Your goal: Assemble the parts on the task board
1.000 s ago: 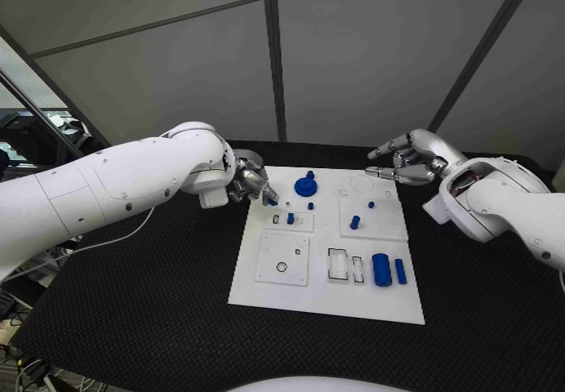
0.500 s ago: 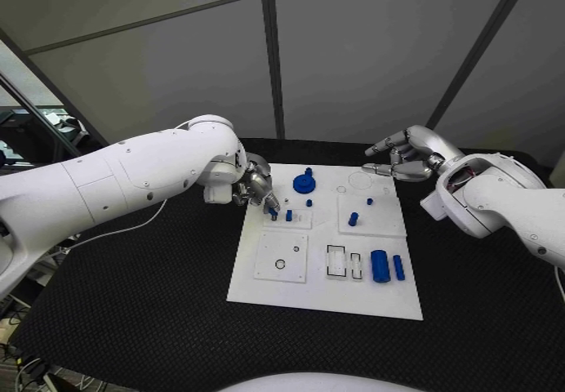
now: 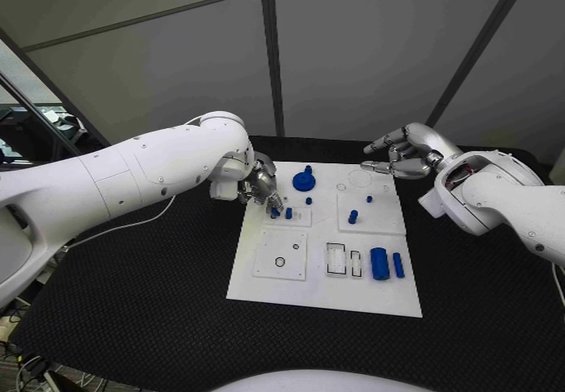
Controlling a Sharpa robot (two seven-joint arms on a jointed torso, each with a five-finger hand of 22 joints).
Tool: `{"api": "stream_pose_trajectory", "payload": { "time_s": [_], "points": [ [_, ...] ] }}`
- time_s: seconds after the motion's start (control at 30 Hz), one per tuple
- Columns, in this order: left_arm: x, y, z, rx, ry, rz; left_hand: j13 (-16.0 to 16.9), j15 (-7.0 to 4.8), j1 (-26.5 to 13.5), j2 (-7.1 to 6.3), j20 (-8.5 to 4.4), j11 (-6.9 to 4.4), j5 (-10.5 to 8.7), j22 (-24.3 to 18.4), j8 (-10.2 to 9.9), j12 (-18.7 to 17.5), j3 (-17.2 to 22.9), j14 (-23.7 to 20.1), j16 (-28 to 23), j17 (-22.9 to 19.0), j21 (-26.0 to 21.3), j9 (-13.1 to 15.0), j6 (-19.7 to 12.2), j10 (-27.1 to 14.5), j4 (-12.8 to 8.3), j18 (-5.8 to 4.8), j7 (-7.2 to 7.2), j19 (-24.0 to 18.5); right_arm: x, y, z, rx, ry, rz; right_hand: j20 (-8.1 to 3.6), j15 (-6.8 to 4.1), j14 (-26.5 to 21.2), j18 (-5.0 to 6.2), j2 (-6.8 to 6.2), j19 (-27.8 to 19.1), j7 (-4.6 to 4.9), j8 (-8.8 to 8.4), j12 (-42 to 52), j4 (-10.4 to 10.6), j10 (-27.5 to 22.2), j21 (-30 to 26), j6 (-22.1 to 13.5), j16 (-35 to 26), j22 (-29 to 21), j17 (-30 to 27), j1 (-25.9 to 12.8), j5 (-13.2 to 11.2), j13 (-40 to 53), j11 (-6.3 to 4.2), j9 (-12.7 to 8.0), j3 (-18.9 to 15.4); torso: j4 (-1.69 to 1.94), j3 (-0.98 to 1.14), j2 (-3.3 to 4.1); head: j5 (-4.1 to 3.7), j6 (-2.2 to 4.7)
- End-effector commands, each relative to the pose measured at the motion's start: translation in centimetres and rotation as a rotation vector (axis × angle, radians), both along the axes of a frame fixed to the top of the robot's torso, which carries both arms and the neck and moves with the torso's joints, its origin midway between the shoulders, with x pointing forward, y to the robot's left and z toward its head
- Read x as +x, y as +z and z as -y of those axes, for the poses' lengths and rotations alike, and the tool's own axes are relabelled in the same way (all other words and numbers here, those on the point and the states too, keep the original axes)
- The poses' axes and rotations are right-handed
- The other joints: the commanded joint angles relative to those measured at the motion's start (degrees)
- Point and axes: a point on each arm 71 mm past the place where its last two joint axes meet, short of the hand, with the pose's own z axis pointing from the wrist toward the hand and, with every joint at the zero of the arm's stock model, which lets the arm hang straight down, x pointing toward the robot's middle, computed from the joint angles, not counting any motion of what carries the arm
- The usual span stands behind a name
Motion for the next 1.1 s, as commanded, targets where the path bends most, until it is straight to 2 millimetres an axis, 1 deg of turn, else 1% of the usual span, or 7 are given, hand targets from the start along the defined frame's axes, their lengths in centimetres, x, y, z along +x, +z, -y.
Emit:
{"api": "stream_pose_trajectory", "payload": {
  "time_s": [0.03, 0.5, 0.53, 0.7, 0.87, 0.97, 1.1],
  "points": [
    [0.07, 0.00, -0.06, 0.043, -0.020, -0.007, 0.11, -0.34, 0.58, 0.11, 0.00, -0.44, 0.22, 1.00, -0.29, 0.47, 13.47, 4.60, 0.28, 10.76, 0.22, 0.10, 0.03, 0.79, -12.96, -0.67, -0.13, 0.41, 0.00, 0.15, -0.13, 0.003, 0.007, 0.005, -0.26, -0.41, 2.47, 0.22, 0.28, 3.60, 0.01, -0.29, 0.35, 0.04, 0.11, -0.10, 0.59, -0.12, 11.24, 0.06, -0.40, -0.33, 0.10, -0.21, -0.03, 0.17, 0.03, 0.02, -0.03, 0.01, -0.08],
    [0.59, -0.27, -0.13, 0.084, -0.037, -0.020, 0.14, -0.34, 0.59, 0.10, 0.00, -0.44, 0.25, 0.97, -0.29, 0.51, 13.48, 4.60, 0.27, 10.75, 0.16, 0.12, 0.03, 0.80, -12.96, -0.65, -0.13, 0.37, 0.03, 0.14, -0.34, 0.005, 0.011, 0.005, -0.27, -0.42, 2.49, 0.22, 0.37, 3.61, -0.01, -0.26, 0.35, 0.07, 0.11, -0.10, 0.71, -0.11, 11.24, 0.10, -0.54, -0.33, 0.07, -0.22, -0.02, 0.15, 0.04, -0.01, 0.01, 0.16, -0.25],
    [0.62, -0.28, -0.14, 0.085, -0.038, -0.021, 0.16, -0.34, 0.62, 0.07, -0.01, -0.45, 0.34, 0.98, -0.31, 0.55, 13.52, 4.63, 0.36, 10.85, 0.16, 0.17, 0.02, 0.80, -12.92, -0.65, -0.14, 0.36, 0.03, 0.14, -0.35, 0.005, 0.011, 0.005, -0.27, -0.42, 2.49, 0.22, 0.37, 3.61, -0.01, -0.26, 0.35, 0.07, 0.11, -0.10, 0.71, -0.11, 11.24, 0.10, -0.54, -0.33, 0.07, -0.22, -0.02, 0.15, 0.04, 0.02, 0.02, 0.18, -0.26],
    [0.70, -0.35, -0.20, 0.089, -0.041, -0.028, 0.16, -0.34, 0.62, 0.07, -0.01, -0.45, 0.34, 0.98, -0.31, 0.54, 13.53, 4.63, 0.36, 10.85, 0.16, 0.18, 0.02, 0.79, -12.92, -0.65, -0.14, 0.36, 0.02, 0.14, -0.37, 0.005, 0.012, 0.005, -0.27, -0.42, 2.49, 0.22, 0.37, 3.61, -0.01, -0.26, 0.35, 0.07, 0.11, -0.10, 0.71, -0.11, 11.24, 0.10, -0.54, -0.33, 0.07, -0.22, -0.02, 0.15, 0.07, 0.00, -0.03, 0.11, -0.40],
    [0.77, -0.38, -0.14, 0.089, -0.043, -0.031, 0.13, -0.34, 0.63, 0.06, -0.01, -0.45, 0.36, 0.97, -0.31, 0.50, 13.54, 4.63, 0.35, 10.83, 0.14, 0.19, 0.01, 0.78, -12.91, -0.64, -0.14, 0.34, 0.02, 0.14, -0.41, 0.006, 0.013, 0.005, -0.27, -0.42, 2.49, 0.22, 0.37, 3.61, -0.01, -0.26, 0.35, 0.07, 0.11, -0.10, 0.71, -0.11, 11.24, 0.10, -0.54, -0.33, 0.07, -0.22, -0.02, 0.15, 0.09, -0.01, -0.02, 0.08, -0.38],
    [0.78, -0.40, -0.02, 0.089, -0.048, -0.033, 0.13, -0.34, 0.63, 0.06, -0.01, -0.45, 0.36, 0.97, -0.31, 0.50, 13.54, 4.63, 0.35, 10.83, 0.14, 0.19, 0.01, 0.78, -12.91, -0.64, -0.14, 0.34, 0.01, 0.14, -0.43, 0.006, 0.013, 0.005, -0.27, -0.42, 2.49, 0.22, 0.37, 3.61, -0.01, -0.26, 0.35, 0.07, 0.11, -0.10, 0.71, -0.11, 11.24, 0.10, -0.54, -0.33, 0.07, -0.22, -0.02, 0.15, 0.02, -0.01, -0.01, 0.10, -0.44],
    [0.76, -0.44, 0.18, 0.088, -0.056, -0.038, 0.13, -0.34, 0.63, 0.06, -0.01, -0.45, 0.36, 0.97, -0.31, 0.50, 13.54, 4.63, 0.35, 10.83, 0.14, 0.19, 0.01, 0.78, -12.91, -0.64, -0.14, 0.34, 0.01, 0.15, -0.42, 0.006, 0.013, 0.005, -0.27, -0.42, 2.49, 0.22, 0.37, 3.61, -0.01, -0.26, 0.35, 0.07, 0.11, -0.10, 0.71, -0.11, 11.24, 0.10, -0.54, -0.33, 0.07, -0.22, -0.02, 0.15, 0.03, 0.00, -0.02, 0.10, -0.48]
  ]
}}
